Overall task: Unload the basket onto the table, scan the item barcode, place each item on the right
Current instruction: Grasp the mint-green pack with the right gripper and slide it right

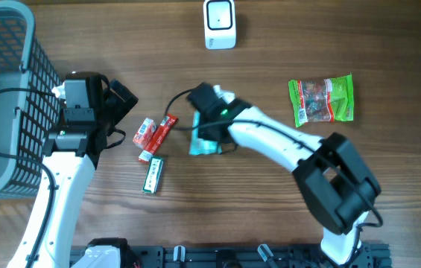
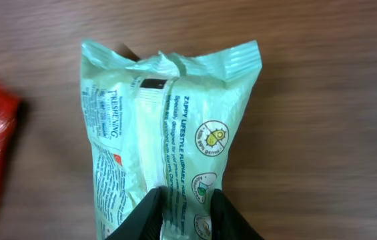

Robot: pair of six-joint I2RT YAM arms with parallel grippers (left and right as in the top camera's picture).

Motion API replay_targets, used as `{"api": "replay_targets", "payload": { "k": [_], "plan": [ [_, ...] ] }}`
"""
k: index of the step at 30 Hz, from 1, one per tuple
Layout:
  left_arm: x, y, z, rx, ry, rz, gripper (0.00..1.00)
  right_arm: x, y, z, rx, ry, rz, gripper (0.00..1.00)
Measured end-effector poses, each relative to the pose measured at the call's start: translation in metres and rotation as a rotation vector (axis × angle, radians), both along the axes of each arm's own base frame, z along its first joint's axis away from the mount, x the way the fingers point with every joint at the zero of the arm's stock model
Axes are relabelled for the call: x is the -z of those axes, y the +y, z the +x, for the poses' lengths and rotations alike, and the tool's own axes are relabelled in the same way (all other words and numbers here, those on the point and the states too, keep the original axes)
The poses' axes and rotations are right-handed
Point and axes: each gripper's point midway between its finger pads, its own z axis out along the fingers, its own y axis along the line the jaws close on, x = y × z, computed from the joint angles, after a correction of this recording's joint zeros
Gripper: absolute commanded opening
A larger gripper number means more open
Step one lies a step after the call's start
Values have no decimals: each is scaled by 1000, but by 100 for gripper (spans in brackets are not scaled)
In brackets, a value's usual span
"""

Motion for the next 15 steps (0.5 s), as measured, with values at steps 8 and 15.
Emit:
{"api": "replay_targets", "payload": {
  "k": [8, 15],
  "plan": [
    [0, 0, 0, 0, 0, 0, 100, 1, -48, 10, -117, 54, -81, 39],
    [0, 0, 0, 0, 0, 0, 100, -34, -50, 22, -288, 19, 93, 72]
  ]
}}
